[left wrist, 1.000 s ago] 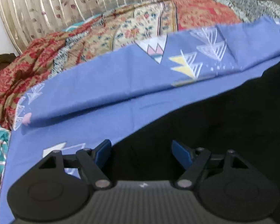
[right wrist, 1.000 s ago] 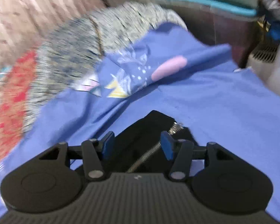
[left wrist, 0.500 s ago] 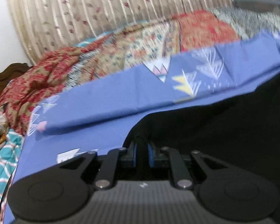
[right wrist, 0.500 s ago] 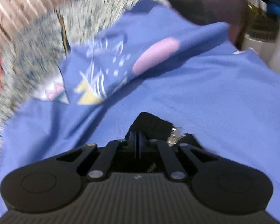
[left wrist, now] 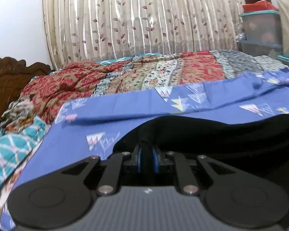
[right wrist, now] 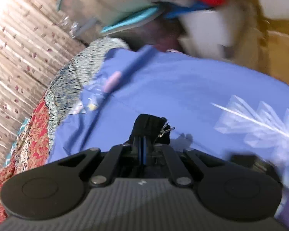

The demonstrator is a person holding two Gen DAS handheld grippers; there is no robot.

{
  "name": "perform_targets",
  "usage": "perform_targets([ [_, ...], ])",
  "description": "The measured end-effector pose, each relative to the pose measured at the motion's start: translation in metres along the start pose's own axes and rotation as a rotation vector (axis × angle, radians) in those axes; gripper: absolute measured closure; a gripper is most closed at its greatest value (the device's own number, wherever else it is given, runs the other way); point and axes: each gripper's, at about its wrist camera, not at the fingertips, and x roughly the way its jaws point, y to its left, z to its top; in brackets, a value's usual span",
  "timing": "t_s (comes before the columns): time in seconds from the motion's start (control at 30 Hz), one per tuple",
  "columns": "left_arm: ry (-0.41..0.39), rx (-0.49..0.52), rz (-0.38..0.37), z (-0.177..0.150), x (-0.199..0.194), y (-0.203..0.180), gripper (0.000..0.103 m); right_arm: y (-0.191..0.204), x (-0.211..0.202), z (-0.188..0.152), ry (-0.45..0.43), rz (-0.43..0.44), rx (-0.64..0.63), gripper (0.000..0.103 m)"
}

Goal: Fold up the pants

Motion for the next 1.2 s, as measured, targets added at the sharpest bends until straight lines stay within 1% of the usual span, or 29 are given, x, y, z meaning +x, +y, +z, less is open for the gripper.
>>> perform_targets([
  [0.1, 0.040, 0.017, -0.023, -0.033, -0.032, -0.004, 0.092, -0.063, -0.028, -0.025, 0.027, -0.039, 0.082, 0.098],
  [0.2, 0.103, 0.000, -0.041, -0.065, -0.050, -0.010, 0.091, -0.119, -0.040, -0.052, 0.054, -0.088, 0.185, 0.098],
  [0.27, 0.131, -0.002, -0.042, -0.081, -0.056, -0.016, 0.090, -0.145, -0.038, -0.067, 0.071, -0.100, 0.269, 0.098],
  [0.3, 0.133, 0.011, -0.040, -0.087, -0.057, -0.020, 0.087, -0.149, -0.036, -0.069, 0.077, -0.103, 0.278, 0.098],
  [0.37, 0.151, 0.038, -0.024, -0.097, -0.057, -0.024, 0.082, -0.139, -0.029, -0.071, 0.075, -0.127, 0.247, 0.096],
  [0.4, 0.166, 0.038, -0.029, -0.101, -0.059, -0.023, 0.080, -0.130, -0.026, -0.070, 0.068, -0.148, 0.217, 0.095],
  [0.47, 0.187, 0.017, -0.057, -0.102, -0.067, -0.016, 0.071, -0.116, -0.026, -0.066, 0.043, -0.174, 0.186, 0.087],
  [0.5, 0.186, -0.008, -0.096, -0.102, -0.076, -0.007, 0.068, -0.108, -0.029, -0.065, 0.023, -0.177, 0.169, 0.086],
  [0.53, 0.175, -0.044, -0.135, -0.100, -0.085, 0.004, 0.063, -0.103, -0.032, -0.063, 0.001, -0.181, 0.153, 0.083],
  [0.57, 0.159, -0.093, -0.161, -0.099, -0.093, 0.016, 0.059, -0.095, -0.038, -0.062, -0.039, -0.200, 0.124, 0.073],
  [0.6, 0.141, -0.169, -0.180, -0.095, -0.099, 0.036, 0.055, -0.090, -0.047, -0.061, -0.080, -0.220, 0.086, 0.067],
  [0.63, 0.127, -0.233, -0.184, -0.091, -0.102, 0.052, 0.047, -0.082, -0.053, -0.062, -0.119, -0.239, 0.045, 0.060],
  [0.67, 0.105, -0.302, -0.170, -0.086, -0.102, 0.070, 0.040, -0.078, -0.059, -0.062, -0.153, -0.249, 0.007, 0.060],
  [0.7, 0.090, -0.355, -0.148, -0.081, -0.098, 0.084, 0.037, -0.070, -0.063, -0.064, -0.181, -0.251, -0.031, 0.060],
  [0.73, 0.085, -0.378, -0.130, -0.076, -0.090, 0.096, 0.031, -0.064, -0.064, -0.065, -0.192, -0.250, -0.054, 0.060],
  [0.77, 0.107, -0.409, -0.113, -0.068, -0.074, 0.106, 0.026, -0.058, -0.064, -0.067, -0.197, -0.246, -0.071, 0.060],
  [0.83, 0.179, -0.416, -0.095, -0.058, -0.039, 0.111, 0.022, -0.050, -0.060, -0.070, -0.188, -0.229, -0.094, 0.060],
  [0.87, 0.214, -0.402, -0.091, -0.054, -0.019, 0.109, 0.019, -0.056, -0.064, -0.071, -0.174, -0.213, -0.106, 0.060],
  [0.9, 0.255, -0.390, -0.106, -0.053, 0.002, 0.104, 0.016, -0.051, -0.062, -0.075, -0.156, -0.200, -0.120, 0.060],
  [0.93, 0.301, -0.393, -0.138, -0.053, 0.023, 0.100, 0.013, -0.047, -0.059, -0.078, -0.140, -0.194, -0.133, 0.060],
  [0.97, 0.348, -0.406, -0.181, -0.053, 0.042, 0.096, 0.014, -0.045, -0.057, -0.081, -0.124, -0.190, -0.144, 0.060],
  [1.0, 0.394, -0.422, -0.242, -0.054, 0.060, 0.089, 0.020, -0.043, -0.054, -0.085, -0.107, -0.189, -0.155, 0.060],
  [1.03, 0.407, -0.409, -0.273, -0.053, 0.072, 0.080, 0.053, -0.043, -0.054, -0.089, -0.092, -0.190, -0.161, 0.060],
  [1.07, 0.402, -0.352, -0.254, -0.050, 0.076, 0.067, 0.087, -0.039, -0.049, -0.094, -0.074, -0.192, -0.166, 0.060],
  [1.1, 0.360, -0.262, -0.193, -0.044, 0.076, 0.053, 0.095, -0.037, -0.045, -0.100, -0.054, -0.194, -0.174, 0.060],
  [1.13, 0.279, -0.202, -0.138, -0.036, 0.069, 0.047, 0.096, -0.033, -0.041, -0.106, -0.036, -0.194, -0.185, 0.060],
  [1.17, 0.158, -0.186, -0.078, -0.028, 0.056, 0.047, 0.096, -0.031, -0.041, -0.111, -0.023, -0.191, -0.197, 0.060],
  [1.2, 0.000, -0.164, 0.001, -0.022, 0.037, 0.050, 0.097, -0.025, -0.041, -0.117, -0.012, -0.182, -0.215, 0.060],
])
